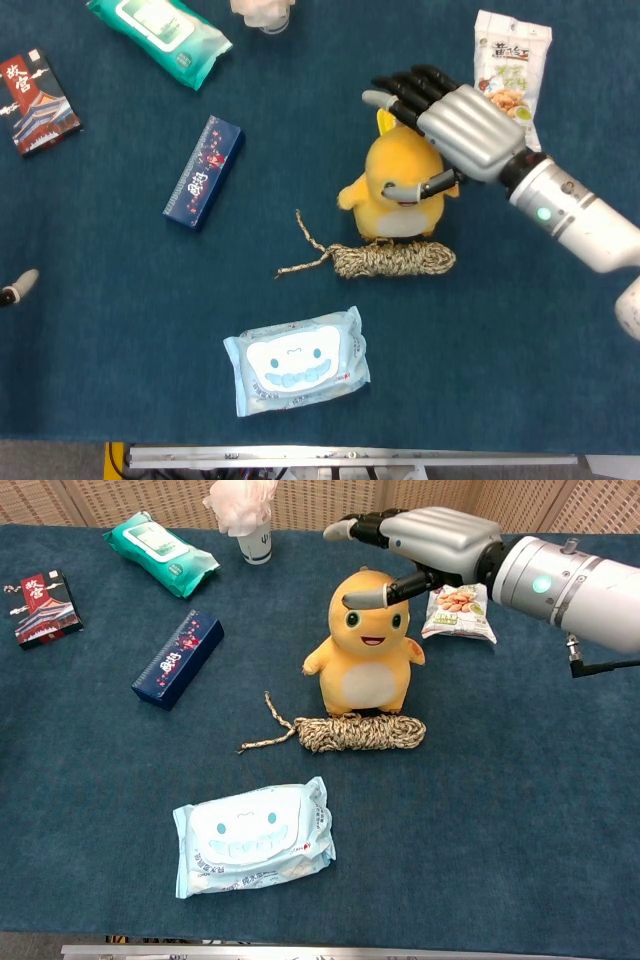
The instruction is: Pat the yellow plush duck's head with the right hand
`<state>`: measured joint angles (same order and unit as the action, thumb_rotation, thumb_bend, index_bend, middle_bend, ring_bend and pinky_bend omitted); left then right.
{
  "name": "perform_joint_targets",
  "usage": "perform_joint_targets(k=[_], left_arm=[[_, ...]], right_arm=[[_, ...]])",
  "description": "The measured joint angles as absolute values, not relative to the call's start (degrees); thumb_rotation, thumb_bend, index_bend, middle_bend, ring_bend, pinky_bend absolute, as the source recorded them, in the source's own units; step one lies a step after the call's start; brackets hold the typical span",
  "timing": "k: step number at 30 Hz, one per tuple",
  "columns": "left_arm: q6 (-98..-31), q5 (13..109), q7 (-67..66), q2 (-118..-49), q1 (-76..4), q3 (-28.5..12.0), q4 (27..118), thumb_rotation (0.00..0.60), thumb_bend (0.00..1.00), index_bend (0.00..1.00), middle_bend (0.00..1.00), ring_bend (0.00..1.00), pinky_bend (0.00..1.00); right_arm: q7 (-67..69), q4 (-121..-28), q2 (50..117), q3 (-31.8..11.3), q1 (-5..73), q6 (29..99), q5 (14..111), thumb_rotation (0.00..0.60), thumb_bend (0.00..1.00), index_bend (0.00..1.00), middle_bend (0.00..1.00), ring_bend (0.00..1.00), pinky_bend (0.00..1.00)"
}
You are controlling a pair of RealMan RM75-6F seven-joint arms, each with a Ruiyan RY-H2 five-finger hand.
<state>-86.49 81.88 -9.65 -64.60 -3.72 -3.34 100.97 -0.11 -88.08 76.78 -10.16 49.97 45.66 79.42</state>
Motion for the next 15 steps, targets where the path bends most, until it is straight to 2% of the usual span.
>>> perform_joint_targets(k=[8,15], left_arm=[[-86.5,81.8,-9.5,-64.7,-3.6,-3.3,100.7,0.519,0.03,0.15,0.07,0.01,0.00],[-86.6,81.6,-9.2,-64.6,-3.3,-3.2,100.4,0.520,0.03,0.15,0.07,0.01,0.00]], right_arm=[[1.4,-92.1,75.2,-8.9,49.5,48.1,84.0,0.079,0.00,0.02,0.08,0.00,0.00],[1.7,-91.5,76.6,-7.3,49.9,47.4,85.2,0.079,0.00,0.02,0.08,0.00,0.00]])
